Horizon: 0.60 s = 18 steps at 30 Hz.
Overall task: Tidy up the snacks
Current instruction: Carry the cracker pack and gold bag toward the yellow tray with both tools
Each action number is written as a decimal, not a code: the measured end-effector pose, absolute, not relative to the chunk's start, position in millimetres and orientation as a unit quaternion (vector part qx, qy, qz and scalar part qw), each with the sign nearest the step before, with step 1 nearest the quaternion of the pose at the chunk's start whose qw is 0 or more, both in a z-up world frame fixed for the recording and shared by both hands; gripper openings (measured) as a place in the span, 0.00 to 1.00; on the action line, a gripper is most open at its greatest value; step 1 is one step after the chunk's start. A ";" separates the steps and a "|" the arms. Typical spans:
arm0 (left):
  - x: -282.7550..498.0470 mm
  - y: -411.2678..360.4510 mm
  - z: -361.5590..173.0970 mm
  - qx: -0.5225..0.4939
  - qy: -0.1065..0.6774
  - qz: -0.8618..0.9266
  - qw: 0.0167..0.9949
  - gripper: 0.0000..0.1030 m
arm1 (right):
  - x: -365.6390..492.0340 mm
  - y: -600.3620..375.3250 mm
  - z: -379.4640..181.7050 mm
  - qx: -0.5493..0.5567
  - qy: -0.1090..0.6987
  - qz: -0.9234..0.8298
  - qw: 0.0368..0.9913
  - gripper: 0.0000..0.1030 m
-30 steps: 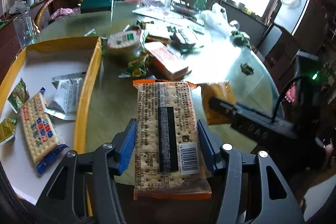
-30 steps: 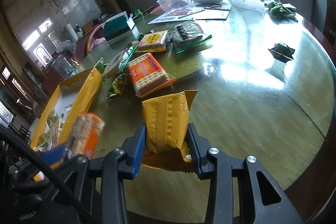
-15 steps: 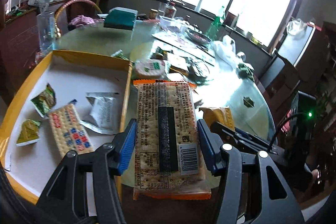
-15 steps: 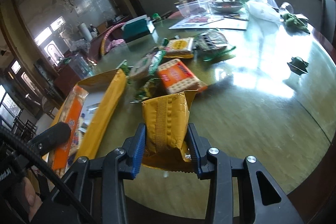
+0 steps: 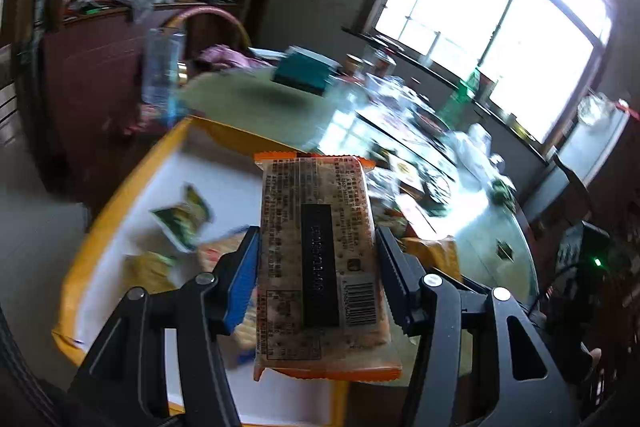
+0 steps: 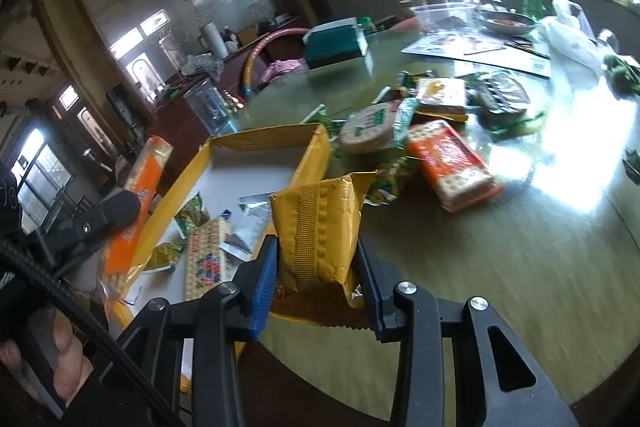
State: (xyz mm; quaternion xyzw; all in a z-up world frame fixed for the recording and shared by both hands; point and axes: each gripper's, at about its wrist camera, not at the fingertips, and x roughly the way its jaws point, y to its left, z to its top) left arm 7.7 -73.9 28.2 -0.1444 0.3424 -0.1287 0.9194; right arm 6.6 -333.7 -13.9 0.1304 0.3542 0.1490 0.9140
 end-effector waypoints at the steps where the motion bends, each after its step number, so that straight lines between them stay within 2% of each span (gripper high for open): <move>1: 7.8 -67.0 28.0 -0.148 0.341 -0.122 0.920 0.56 | 7.9 -331.1 -13.3 0.128 0.354 0.153 0.914 0.37; 10: 37.8 -11.6 26.3 -0.159 0.332 -0.069 0.927 0.56 | 37.9 -292.2 -7.5 0.107 0.365 0.195 0.904 0.37; 18: 110.5 -5.1 4.9 -0.161 0.395 -0.095 0.900 0.56 | 92.6 -264.9 -15.1 0.126 0.408 0.220 0.877 0.37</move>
